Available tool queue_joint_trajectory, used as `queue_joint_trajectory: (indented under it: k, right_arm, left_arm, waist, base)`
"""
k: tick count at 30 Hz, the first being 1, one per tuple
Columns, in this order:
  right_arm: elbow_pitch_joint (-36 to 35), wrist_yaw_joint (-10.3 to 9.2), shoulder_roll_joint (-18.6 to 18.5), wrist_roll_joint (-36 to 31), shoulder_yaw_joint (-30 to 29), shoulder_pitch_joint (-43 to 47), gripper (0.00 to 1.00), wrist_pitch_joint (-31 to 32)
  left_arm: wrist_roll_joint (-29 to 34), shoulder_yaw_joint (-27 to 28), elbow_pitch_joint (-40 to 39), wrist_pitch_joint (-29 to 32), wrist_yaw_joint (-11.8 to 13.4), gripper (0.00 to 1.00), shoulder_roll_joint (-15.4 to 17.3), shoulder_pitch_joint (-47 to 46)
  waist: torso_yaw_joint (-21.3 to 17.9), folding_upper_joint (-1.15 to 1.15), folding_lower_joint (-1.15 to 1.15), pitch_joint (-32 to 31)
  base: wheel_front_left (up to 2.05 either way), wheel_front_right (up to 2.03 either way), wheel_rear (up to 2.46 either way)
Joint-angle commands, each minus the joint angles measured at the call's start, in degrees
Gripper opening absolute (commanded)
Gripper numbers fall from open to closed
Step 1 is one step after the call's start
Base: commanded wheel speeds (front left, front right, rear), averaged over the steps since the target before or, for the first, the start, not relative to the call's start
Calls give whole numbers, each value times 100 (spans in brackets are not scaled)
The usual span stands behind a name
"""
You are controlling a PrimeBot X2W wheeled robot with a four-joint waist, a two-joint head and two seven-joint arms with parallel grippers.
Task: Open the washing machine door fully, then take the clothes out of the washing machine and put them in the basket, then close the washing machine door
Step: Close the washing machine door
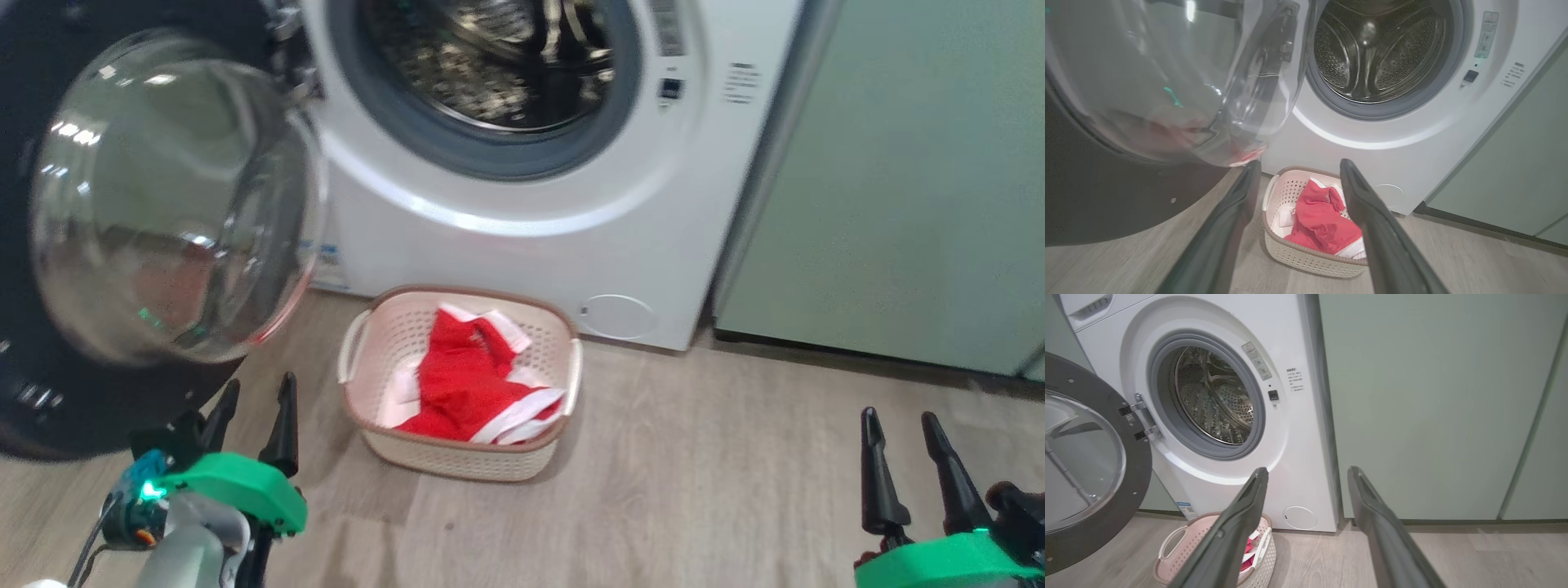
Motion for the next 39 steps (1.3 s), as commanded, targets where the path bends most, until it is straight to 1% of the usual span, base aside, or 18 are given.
queue_joint_trajectory:
  k: [1, 9, 11, 13, 17, 23, 31, 39]
  right_arm:
    - [-207, -3, -62, 15, 117, -231, 100, -53]
    - [-212, -3, -54, -1, 131, -396, 100, -53]
    - [-202, -3, -62, 1, 141, -447, 100, -53]
    - [-183, -3, -82, -5, 235, -555, 100, -53]
    - [-63, -3, -170, 21, 518, -893, 100, -53]
    - [107, -3, -242, 77, 831, -1249, 100, -53]
    - [252, -3, -303, 153, 1044, -1500, 100, -53]
    - [318, -3, -329, 204, 1129, -1560, 100, -53]
  left_arm:
    - [63, 235, -124, -61, -32, 100, 69, -377]
    - [181, 312, -115, -61, -34, 100, 15, -535]
    - [175, 319, -121, -61, -34, 100, 0, -561]
    - [156, 401, -164, -61, -34, 100, 17, -551]
    - [163, 716, -358, -61, -34, 100, -2, -462]
    - [236, 1088, -598, -61, -35, 100, -79, -312]
    - [301, 1338, -794, -61, -35, 100, -153, -188]
    - [304, 1485, -862, -61, -35, 100, -202, -131]
  waist:
    - [372, 0, 0, 98]
    - [1224, 0, 0, 243]
    - [1408, 0, 0, 281]
    - [1482, 0, 0, 369]
    - [1604, 0, 0, 540]
    - [1678, 0, 0, 662]
    - [1702, 0, 0, 707]
    - [1690, 0, 0, 694]
  base:
    - [0, 0, 0]
    - [0, 0, 0]
    - [0, 0, 0]
    - [0, 0, 0]
    - [0, 0, 0]
    - [0, 0, 0]
    - [0, 0, 0]
    - [0, 0, 0]
